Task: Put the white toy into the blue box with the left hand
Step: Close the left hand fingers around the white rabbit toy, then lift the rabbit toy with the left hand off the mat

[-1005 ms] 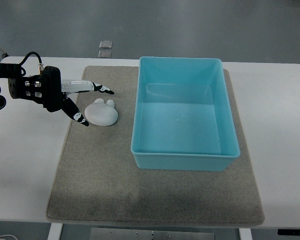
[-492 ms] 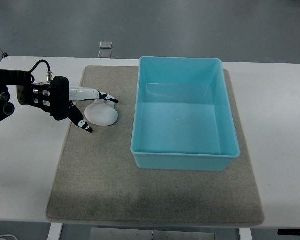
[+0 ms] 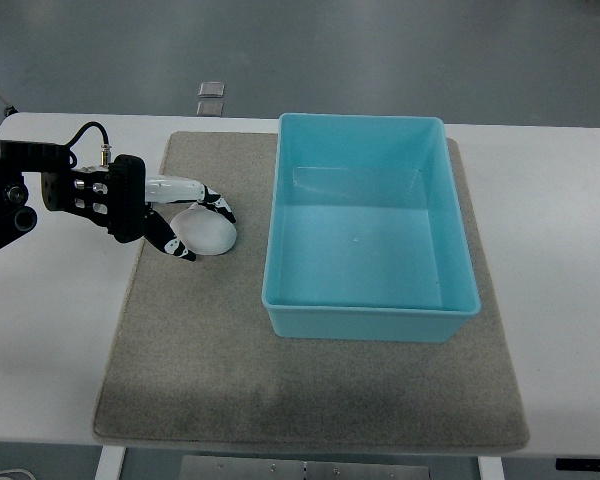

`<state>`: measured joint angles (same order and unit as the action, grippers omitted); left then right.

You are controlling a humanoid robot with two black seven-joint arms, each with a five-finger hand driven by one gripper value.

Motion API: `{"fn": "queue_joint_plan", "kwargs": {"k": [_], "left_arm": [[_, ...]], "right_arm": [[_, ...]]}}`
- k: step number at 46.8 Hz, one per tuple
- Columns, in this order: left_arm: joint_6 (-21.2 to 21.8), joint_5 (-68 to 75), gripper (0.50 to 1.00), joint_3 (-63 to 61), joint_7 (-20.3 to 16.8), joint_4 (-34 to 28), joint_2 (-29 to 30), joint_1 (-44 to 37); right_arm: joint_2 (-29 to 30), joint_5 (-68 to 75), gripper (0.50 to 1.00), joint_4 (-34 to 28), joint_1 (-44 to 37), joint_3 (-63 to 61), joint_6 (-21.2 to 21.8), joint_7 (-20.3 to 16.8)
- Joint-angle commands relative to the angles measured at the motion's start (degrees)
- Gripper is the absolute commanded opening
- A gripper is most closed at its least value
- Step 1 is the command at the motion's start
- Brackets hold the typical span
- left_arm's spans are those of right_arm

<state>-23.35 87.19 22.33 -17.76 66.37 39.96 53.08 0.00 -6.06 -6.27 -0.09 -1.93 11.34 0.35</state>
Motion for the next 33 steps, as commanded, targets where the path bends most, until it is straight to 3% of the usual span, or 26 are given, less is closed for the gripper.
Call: {"fn": "queue_joint_plan", "kwargs": {"k": [1,4,13,33], "left_arm": [[-0.02,0.00,0.686,-0.01,0.00,-0.10,0.03,0.18],[-0.02,0.09,0.592,-0.01,0.00,-0.10,0.03,0.18],[0.15,0.27,0.500,-0.01,0.00,-0.10,0.03,0.35],[4.99,0.44,0.500,0.08,0.00,-0.19,0.47,0.62]], "right_arm": [[0.00,0.00,0.936,-0.06,0.00,0.00,0.00,0.00],[0.00,0.00,0.936,-0.06,0.00,0.00,0.00,0.00],[0.00,0.00,0.936,0.03,0.00,0.00,0.00,0.00],[0.00,0.00,0.936,0.03,0.00,0.00,0.00,0.00]]}}
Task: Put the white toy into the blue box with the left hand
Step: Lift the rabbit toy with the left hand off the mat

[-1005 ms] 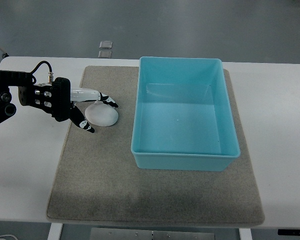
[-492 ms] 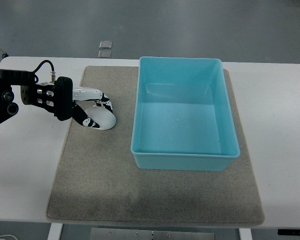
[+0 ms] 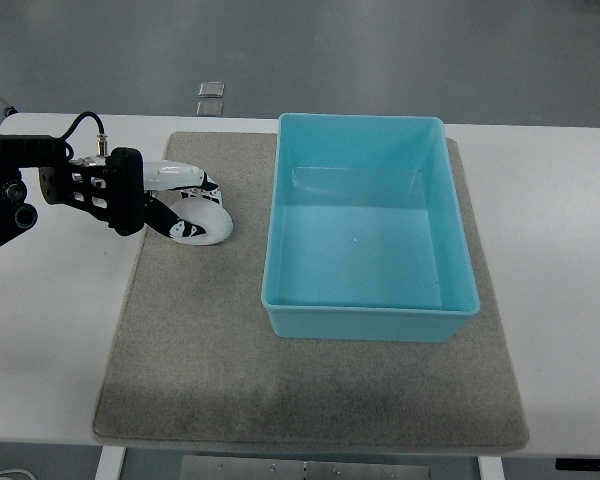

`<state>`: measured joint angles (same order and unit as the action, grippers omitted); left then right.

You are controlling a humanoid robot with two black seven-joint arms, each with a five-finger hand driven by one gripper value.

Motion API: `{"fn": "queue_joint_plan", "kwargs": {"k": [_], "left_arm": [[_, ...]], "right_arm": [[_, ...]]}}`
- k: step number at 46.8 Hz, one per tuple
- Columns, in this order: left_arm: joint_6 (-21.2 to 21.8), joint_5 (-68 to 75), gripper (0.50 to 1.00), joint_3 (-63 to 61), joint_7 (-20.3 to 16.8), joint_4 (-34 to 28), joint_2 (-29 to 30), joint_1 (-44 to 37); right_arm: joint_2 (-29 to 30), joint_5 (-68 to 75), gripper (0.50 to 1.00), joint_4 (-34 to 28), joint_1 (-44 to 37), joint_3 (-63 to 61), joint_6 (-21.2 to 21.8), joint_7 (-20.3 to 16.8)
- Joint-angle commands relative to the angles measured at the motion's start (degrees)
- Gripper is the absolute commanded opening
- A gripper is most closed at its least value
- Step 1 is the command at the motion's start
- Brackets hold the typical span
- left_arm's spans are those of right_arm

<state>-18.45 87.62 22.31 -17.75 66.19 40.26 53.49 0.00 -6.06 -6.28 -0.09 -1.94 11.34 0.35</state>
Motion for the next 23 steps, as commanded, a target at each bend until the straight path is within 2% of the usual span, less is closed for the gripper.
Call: {"fn": "queue_joint_plan", "kwargs": {"k": [1,17,23], "left_arm": [[0.08,0.01,0.500,0.11,0.00,0.00,0.35,0.38],[0.34,-0.08,0.500,0.63,0.00,0.08,1.93,2.93],[4.72,0.01,0.500,0.55,0.08,0.08,2.11,3.90]], "right_arm": [[0.00,0.00,0.936,-0.05,0.00,0.00,0.00,0.00],[0.00,0.00,0.936,0.04,0.00,0.00,0.00,0.00],[0.00,0.00,0.936,0.04,0.00,0.00,0.00,0.00]]}}
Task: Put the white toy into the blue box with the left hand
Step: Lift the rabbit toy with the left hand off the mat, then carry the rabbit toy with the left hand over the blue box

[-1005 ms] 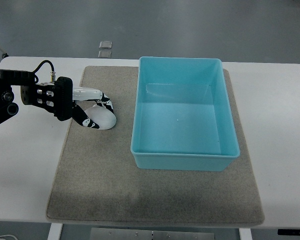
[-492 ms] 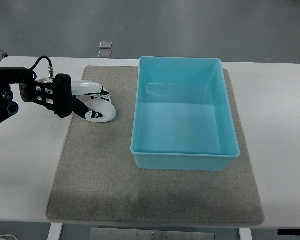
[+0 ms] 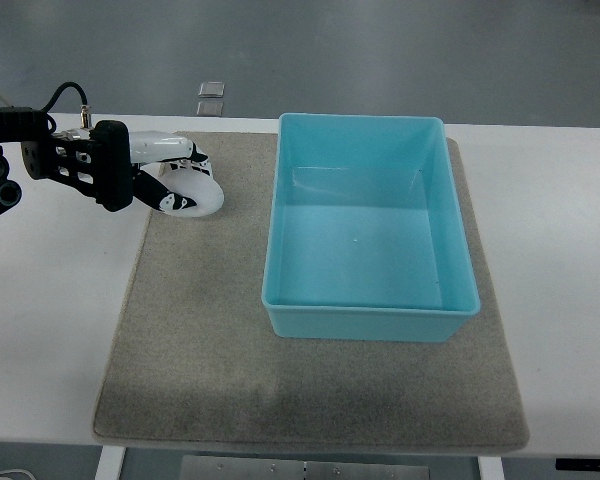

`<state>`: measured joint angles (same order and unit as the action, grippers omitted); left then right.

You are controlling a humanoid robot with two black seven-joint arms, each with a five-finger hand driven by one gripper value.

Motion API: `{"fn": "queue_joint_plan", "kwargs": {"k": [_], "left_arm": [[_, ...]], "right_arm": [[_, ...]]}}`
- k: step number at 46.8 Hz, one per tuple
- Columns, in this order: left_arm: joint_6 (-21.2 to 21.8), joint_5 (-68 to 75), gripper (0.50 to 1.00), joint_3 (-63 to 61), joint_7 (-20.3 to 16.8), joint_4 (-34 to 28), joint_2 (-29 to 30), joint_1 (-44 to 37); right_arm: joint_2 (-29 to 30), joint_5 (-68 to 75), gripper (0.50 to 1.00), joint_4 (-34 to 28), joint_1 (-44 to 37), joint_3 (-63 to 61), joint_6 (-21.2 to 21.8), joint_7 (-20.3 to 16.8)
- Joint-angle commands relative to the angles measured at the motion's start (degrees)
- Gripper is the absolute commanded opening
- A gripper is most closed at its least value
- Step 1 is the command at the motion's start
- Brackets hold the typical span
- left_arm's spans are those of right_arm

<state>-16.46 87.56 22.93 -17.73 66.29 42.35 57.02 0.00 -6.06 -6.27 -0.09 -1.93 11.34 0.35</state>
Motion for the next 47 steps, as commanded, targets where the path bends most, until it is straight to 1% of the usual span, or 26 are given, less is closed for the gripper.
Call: {"fn": "queue_joint_plan", "kwargs": {"k": [1,4,24,33,47], "left_arm": [[3.53,0.06,0.500,-0.08,-0.02,-0.02,0.10,0.46],[5.03,0.06,0.500,0.01,-0.02,-0.02,0.54,1.25],[6.53,1.73,0.500,0.27,-0.11,0.42,1.15,5.29],[6.53,1.65,0.500,0.10,-0.20,0.86,1.15,7.84],[6.27,1.56,0.500,-0.34,-0.20,4.72,1.15,9.95]], "right_arm": [[0.00,0.00,0.936,-0.06,0.00,0.00,0.00,0.00],[0.00,0.00,0.936,0.03,0.00,0.00,0.00,0.00],[0.00,0.00,0.936,-0.06,0.00,0.00,0.00,0.00],[0.00,0.00,0.936,0.02,0.00,0.00,0.00,0.00],[0.00,0.00,0.936,0.03,0.00,0.00,0.00,0.00]]}}
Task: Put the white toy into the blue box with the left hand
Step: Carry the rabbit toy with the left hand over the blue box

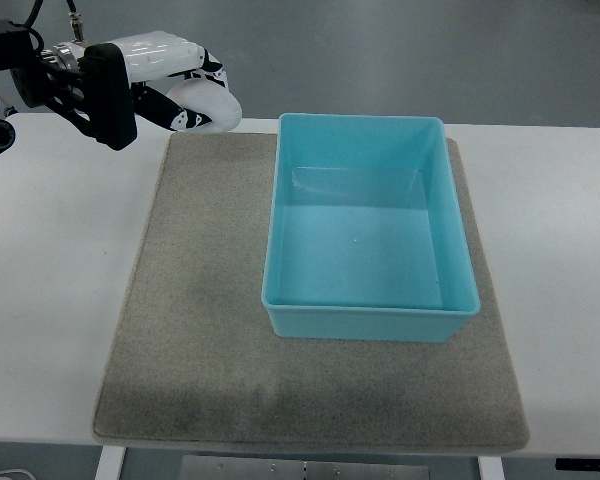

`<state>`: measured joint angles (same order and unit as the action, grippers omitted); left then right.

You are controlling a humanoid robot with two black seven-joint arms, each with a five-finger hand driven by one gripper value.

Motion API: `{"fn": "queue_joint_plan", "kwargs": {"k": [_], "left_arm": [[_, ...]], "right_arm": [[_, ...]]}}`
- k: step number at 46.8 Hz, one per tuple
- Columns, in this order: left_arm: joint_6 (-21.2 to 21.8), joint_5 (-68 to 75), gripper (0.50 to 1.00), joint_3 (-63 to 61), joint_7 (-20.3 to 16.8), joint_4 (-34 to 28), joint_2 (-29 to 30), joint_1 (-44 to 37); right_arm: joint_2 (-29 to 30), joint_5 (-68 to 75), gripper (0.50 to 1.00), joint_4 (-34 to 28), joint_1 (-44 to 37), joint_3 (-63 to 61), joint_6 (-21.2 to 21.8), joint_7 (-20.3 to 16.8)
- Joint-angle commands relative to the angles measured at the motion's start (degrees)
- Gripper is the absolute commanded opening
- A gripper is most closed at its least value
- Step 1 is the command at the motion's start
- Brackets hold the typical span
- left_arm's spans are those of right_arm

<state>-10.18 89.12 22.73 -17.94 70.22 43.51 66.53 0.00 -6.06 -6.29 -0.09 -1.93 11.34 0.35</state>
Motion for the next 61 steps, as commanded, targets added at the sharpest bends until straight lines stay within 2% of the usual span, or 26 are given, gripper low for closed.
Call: {"fn": "queue_joint_plan", "kwargs": {"k": [1,16,34,50,61], "left_arm": [[-0.11,0.00,0.500,-0.14,0.01,1.05,-0.01,0.53],[-0.54,-0.09,0.500,-0.40,0.01,3.87,-1.94,2.29],[-0.63,-0.35,0.500,-3.22,0.10,4.04,-7.38,4.22],[-0.63,-0.35,0.500,-6.03,0.19,3.17,-12.22,4.13],[-0.63,-0.26,0.500,-7.52,0.19,-0.08,-15.91,3.78]], "right_arm": [[0.00,0.00,0.936,-0.03,0.00,0.00,0.00,0.00],[0.00,0.00,0.936,-0.03,0.00,0.00,0.00,0.00],[0.00,0.00,0.936,0.05,0.00,0.00,0.00,0.00],[0.00,0.00,0.936,0.05,0.00,0.00,0.00,0.00],[0.00,0.00,0.936,-0.03,0.00,0.00,0.00,0.00]]}}
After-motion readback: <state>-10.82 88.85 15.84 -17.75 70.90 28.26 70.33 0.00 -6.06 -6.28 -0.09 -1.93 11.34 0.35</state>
